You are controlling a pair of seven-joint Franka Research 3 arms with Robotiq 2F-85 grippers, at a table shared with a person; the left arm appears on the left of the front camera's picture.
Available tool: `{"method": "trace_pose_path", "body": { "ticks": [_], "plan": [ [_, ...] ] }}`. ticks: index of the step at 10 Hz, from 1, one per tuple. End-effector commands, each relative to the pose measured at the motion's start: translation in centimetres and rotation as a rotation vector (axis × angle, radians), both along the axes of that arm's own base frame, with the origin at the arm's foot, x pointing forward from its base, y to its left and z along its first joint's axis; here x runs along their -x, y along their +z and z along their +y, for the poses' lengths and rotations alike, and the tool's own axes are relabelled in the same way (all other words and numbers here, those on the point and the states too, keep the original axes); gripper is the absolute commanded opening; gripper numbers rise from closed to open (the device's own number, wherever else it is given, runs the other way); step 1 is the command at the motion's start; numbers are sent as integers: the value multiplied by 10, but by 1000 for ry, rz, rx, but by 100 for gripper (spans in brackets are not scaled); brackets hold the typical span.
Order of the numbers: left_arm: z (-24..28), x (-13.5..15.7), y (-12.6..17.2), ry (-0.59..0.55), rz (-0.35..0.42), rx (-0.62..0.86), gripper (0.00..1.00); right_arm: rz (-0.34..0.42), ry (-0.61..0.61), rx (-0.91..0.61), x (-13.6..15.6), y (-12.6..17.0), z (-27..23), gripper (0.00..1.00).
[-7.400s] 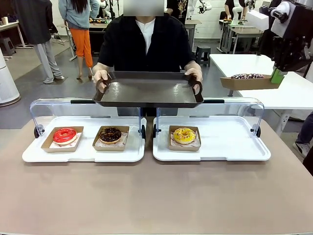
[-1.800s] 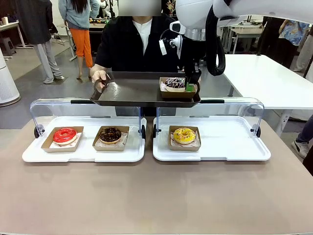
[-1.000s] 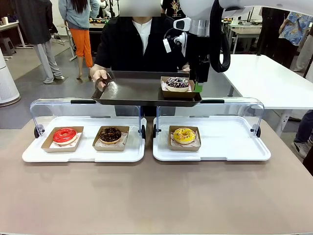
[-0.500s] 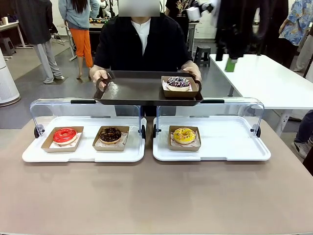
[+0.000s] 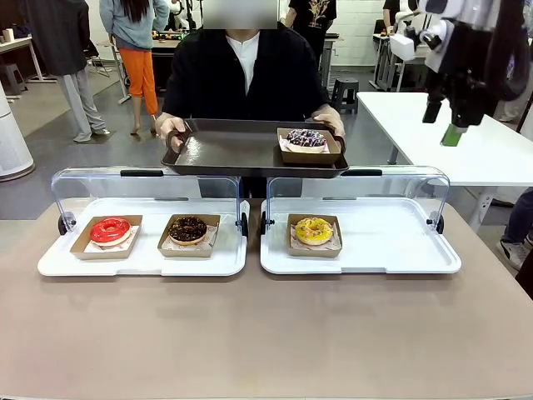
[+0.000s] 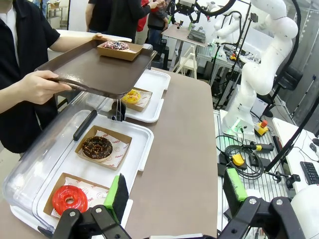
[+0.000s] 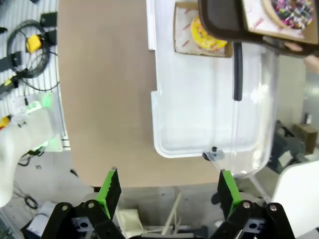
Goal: Provide the desired donut to the person.
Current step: Place the picked Paper togo box onto the Handle tray extended by the person, then pick up and lift the Paper togo box containing the Donut pointed at by the person.
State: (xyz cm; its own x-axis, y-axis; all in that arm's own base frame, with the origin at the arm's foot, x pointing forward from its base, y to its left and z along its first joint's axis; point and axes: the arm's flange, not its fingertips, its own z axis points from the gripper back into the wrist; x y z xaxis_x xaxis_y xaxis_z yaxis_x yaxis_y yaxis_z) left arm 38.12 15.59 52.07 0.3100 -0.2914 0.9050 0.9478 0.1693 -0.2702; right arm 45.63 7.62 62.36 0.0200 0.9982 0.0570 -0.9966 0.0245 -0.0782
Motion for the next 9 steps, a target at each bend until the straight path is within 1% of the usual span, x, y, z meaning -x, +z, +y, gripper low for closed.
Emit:
{"method": "trace_pose_path", "body": {
  "ticks": [1, 2, 3, 9],
  "plan": [
    [0, 1, 2, 1, 2, 7, 100, -13, 3, -43, 8, -16, -10, 100],
    [0, 1, 2, 1, 2, 7, 100, -26, 22, -32, 4, -21, -13, 100],
    [0, 1, 2, 1, 2, 7, 100, 1, -11, -8, 1, -10, -9, 100],
    [0, 1, 2, 1, 2, 7, 100, 1, -11, -8, 1, -10, -9, 100]
  ]
}}
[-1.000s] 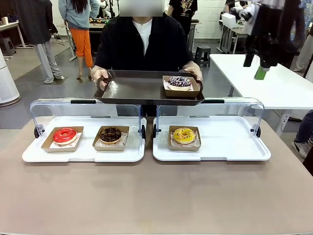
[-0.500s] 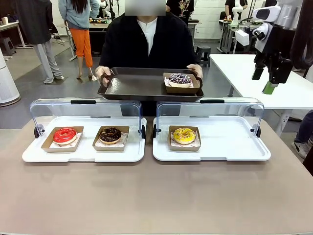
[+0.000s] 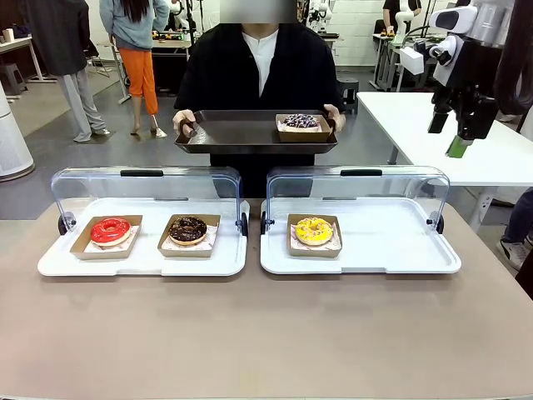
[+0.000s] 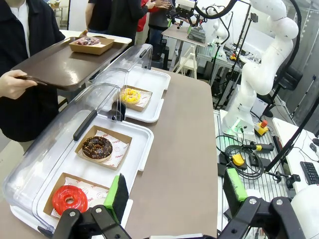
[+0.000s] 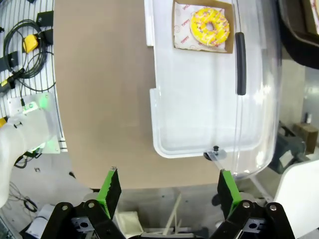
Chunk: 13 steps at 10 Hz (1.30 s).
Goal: Provide the desired donut to the person.
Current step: Pick up and lift the Paper togo box containing the Donut pointed at by the person.
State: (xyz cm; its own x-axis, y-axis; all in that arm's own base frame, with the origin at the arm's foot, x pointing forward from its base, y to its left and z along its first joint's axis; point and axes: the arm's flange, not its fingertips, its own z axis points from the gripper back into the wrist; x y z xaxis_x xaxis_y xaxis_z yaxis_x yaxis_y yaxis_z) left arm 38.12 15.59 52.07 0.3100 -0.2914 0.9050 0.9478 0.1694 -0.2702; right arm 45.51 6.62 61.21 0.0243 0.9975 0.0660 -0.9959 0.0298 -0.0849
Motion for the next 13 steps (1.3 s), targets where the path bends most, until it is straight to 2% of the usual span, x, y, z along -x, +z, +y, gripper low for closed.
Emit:
{"method": "trace_pose_path", "body": {
  "ticks": [1, 8, 9, 11, 13],
  "plan": [
    [0, 1, 2, 1, 2, 7, 100, 8, -7, 1, 0, 2, 1, 100],
    [0, 1, 2, 1, 2, 7, 100, 0, 0, 0, 0, 0, 0, 100],
    [0, 1, 2, 1, 2, 7, 100, 94, 17, -219, 4, 11, -22, 100],
    [0, 1, 2, 1, 2, 7, 100, 126, -41, -388, -3, 10, -67, 100],
    [0, 1, 2, 1, 2, 7, 100, 171, -71, -616, -11, -11, -121, 100]
  ]
}}
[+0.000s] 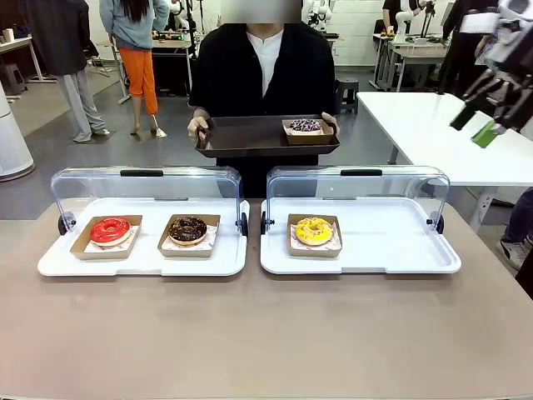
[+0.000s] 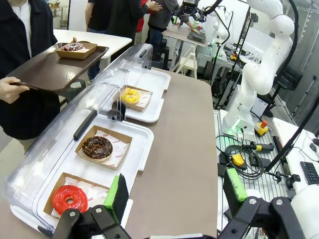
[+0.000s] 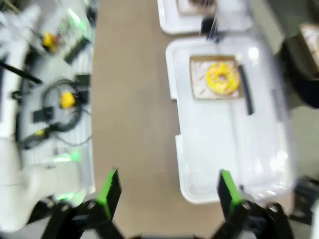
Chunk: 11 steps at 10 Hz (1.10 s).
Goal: Provide the desired donut to the person.
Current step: Pick up and lift the Paper togo box containing the Donut pointed at by the person.
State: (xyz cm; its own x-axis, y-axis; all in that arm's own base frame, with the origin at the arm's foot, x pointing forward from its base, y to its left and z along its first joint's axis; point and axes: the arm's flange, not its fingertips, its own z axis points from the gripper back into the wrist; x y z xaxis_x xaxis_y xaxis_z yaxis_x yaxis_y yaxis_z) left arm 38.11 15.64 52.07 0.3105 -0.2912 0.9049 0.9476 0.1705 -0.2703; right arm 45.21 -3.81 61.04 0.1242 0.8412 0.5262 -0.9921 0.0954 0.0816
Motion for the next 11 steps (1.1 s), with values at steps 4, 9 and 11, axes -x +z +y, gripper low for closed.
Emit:
{"method": "trace_pose_path", "body": {
  "ticks": [4, 9, 11],
  "plan": [
    [-1, 1, 3, 0, 2, 7, 100, 1, -63, -472, -31, -68, -95, 100],
    [-1, 1, 3, 0, 2, 7, 100, -17, -83, -605, -48, -105, -116, 100],
    [-1, 1, 3, 0, 2, 7, 100, -19, -59, -616, -43, -106, -118, 100]
  ]
}}
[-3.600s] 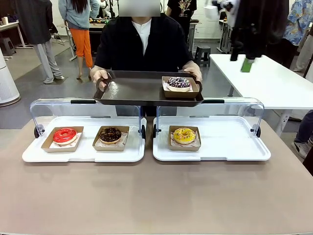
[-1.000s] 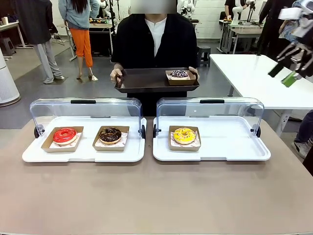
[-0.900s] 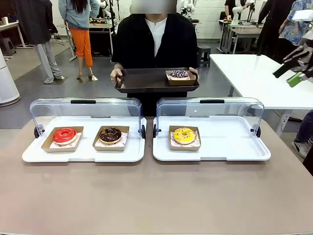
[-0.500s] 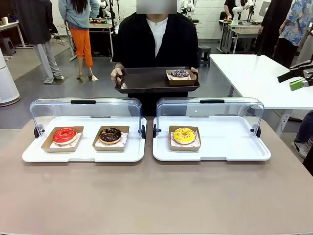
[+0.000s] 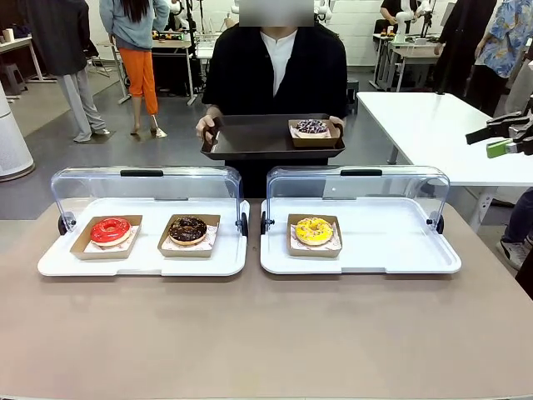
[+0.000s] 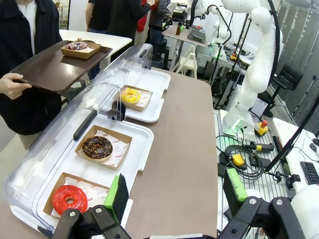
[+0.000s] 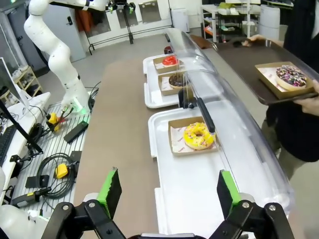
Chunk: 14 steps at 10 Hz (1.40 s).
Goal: Provide the desired donut to the person.
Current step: Pick up and lift the Paper togo box containing the Donut pointed at by the person.
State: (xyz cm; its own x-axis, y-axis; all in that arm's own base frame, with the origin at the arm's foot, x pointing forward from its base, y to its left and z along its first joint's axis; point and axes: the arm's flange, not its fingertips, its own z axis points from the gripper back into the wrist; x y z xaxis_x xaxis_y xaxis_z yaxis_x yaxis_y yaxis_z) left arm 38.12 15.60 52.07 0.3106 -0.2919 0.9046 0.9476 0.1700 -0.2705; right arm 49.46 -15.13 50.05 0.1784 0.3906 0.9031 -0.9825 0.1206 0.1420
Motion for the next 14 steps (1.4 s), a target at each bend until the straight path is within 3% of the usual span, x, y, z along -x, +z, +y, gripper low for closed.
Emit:
{"method": "trace_pose_path", "body": {
  "ticks": [1, 6, 14],
  "plan": [
    [0, 1, 3, 0, 2, 7, 100, -22, 24, -15, 7, 3, -7, 100],
    [0, 1, 3, 0, 2, 7, 100, -49, -46, 8, 32, -1, -5, 100],
    [0, 1, 3, 0, 2, 7, 100, -21, -36, -8, 28, 4, -9, 100]
  ]
}}
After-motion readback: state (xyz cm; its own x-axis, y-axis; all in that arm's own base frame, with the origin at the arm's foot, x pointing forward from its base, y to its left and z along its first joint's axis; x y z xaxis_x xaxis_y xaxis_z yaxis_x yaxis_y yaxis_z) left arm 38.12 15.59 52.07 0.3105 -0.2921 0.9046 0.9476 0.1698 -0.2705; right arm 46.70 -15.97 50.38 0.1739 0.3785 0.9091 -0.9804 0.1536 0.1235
